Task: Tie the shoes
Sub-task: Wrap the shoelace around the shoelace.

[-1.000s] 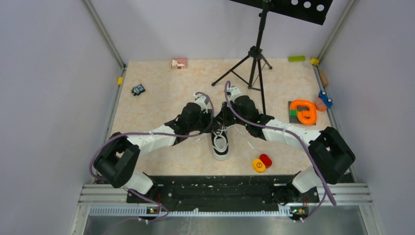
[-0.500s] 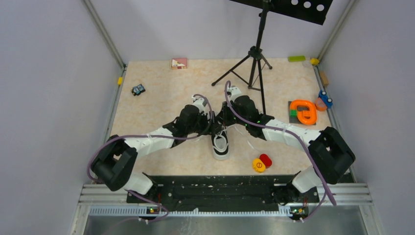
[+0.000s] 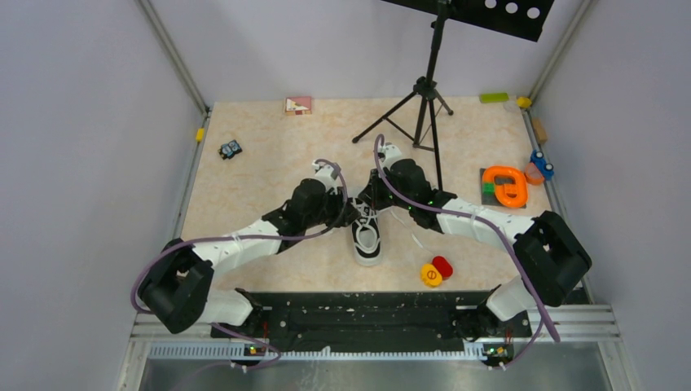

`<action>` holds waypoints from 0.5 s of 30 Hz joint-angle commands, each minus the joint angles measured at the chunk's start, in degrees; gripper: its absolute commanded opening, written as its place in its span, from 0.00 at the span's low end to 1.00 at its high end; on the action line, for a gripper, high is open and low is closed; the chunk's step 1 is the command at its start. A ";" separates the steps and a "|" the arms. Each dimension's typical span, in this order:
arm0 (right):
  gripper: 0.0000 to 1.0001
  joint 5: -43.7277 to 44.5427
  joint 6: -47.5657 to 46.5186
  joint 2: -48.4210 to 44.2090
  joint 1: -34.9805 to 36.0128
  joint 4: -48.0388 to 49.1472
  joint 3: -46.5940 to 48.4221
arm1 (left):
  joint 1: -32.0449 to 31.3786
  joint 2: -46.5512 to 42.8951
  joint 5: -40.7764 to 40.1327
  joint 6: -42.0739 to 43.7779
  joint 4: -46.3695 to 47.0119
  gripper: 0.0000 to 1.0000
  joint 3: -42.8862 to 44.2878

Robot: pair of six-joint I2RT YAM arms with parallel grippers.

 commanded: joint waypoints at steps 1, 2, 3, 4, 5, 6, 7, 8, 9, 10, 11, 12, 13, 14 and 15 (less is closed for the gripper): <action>0.00 -0.54 0.34 -1.14 0.69 3.64 0.39 | -0.51 -0.29 -0.23 0.27 1.21 0.31 -0.62; 0.00 -0.54 0.38 -1.20 0.70 3.57 0.41 | -0.59 -0.05 -0.01 0.28 1.50 0.29 -0.64; 0.00 -0.48 0.37 -1.22 0.70 3.53 0.41 | -0.63 0.15 0.13 0.31 1.59 0.26 -0.55; 0.00 -0.50 0.35 -1.29 0.70 3.57 0.41 | -0.70 0.33 0.10 0.42 1.64 0.25 -0.48; 0.00 -0.39 0.40 -1.31 0.70 3.46 0.41 | -0.74 0.55 -0.01 0.52 1.62 0.22 -0.40; 0.00 -0.44 0.40 -1.32 0.70 3.38 0.41 | -0.73 0.73 -0.11 0.57 1.63 0.20 -0.36; 0.00 -0.45 0.41 -1.33 0.70 3.39 0.37 | -0.79 0.95 -0.12 0.63 1.75 0.18 -0.36; 0.00 -0.46 0.39 -1.36 0.70 3.42 0.33 | -0.85 1.12 -0.19 0.62 1.81 0.16 -0.24; 0.00 -0.49 0.38 -1.30 0.70 3.37 0.33 | -0.81 1.30 -0.13 0.62 1.96 0.15 -0.20; 0.00 -0.46 0.47 -1.44 0.72 3.37 0.33 | -0.77 1.60 -0.08 0.66 2.05 0.14 -0.12; 0.00 -0.45 0.45 -1.50 0.70 3.40 0.26 | -0.86 1.99 0.03 0.69 2.14 0.13 0.01; 0.00 -0.39 0.47 -1.48 0.70 3.38 0.20 | -0.82 2.29 0.05 0.70 2.17 0.12 0.12; 0.00 -0.39 0.48 -1.49 0.70 3.43 0.16 | -0.87 2.54 0.12 0.71 2.16 0.11 0.31; 0.00 -0.37 0.46 -1.47 0.70 3.43 0.15 | -0.86 2.65 0.16 0.83 2.17 0.11 0.50; 0.00 -0.37 0.46 -1.47 0.70 3.36 0.15 | -0.84 2.57 0.11 0.94 2.03 0.11 0.56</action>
